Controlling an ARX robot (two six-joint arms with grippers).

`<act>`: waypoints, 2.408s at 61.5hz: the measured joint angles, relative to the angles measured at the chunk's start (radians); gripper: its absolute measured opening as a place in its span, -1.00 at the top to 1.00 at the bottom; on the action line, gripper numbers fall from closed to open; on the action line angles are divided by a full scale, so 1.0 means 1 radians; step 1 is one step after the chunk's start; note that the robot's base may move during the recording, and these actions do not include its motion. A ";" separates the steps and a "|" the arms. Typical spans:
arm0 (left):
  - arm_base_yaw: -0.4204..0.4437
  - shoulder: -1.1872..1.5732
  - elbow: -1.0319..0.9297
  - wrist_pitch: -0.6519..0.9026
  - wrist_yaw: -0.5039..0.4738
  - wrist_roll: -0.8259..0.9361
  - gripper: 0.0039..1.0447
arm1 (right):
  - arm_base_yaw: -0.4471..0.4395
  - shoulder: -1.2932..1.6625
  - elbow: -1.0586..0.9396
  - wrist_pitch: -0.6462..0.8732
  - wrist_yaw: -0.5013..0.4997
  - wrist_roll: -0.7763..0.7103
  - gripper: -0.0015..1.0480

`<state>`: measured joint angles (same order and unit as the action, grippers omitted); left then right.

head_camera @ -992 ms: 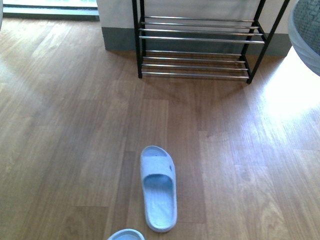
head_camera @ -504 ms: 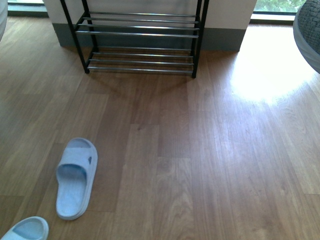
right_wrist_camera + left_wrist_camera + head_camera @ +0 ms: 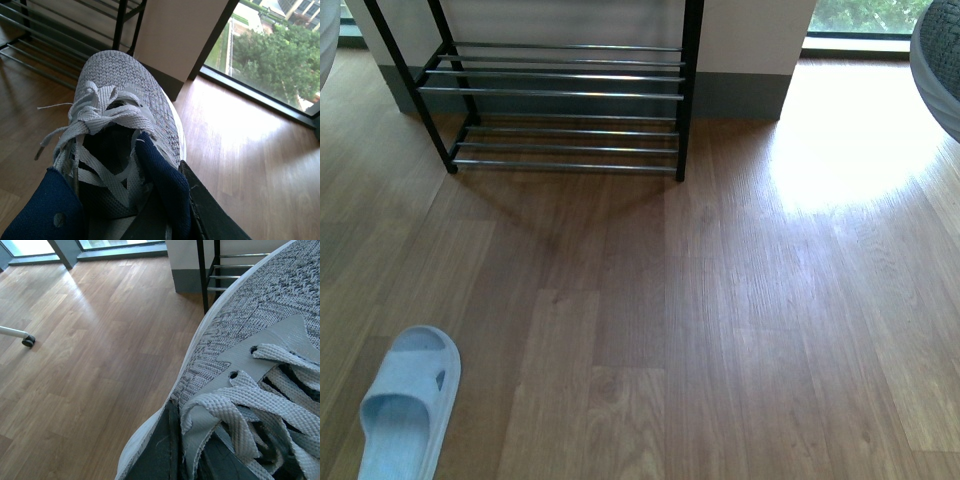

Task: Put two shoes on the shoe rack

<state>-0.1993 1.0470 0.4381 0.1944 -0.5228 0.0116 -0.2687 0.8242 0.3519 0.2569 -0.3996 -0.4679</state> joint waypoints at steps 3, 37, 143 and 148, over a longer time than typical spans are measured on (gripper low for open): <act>0.000 0.000 0.000 0.000 0.001 0.000 0.98 | 0.000 0.000 0.000 0.000 0.001 0.000 0.98; 0.005 0.000 0.000 0.000 -0.002 0.000 0.98 | 0.005 0.000 0.000 0.000 -0.005 0.000 0.98; 0.005 0.002 -0.001 0.000 0.003 0.000 0.98 | 0.004 0.000 -0.003 -0.002 0.007 0.000 0.98; 0.005 0.002 -0.001 0.000 -0.002 0.000 0.98 | 0.004 0.000 -0.003 -0.002 0.005 0.000 0.98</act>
<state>-0.1947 1.0485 0.4370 0.1944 -0.5243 0.0116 -0.2649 0.8246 0.3485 0.2546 -0.3943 -0.4679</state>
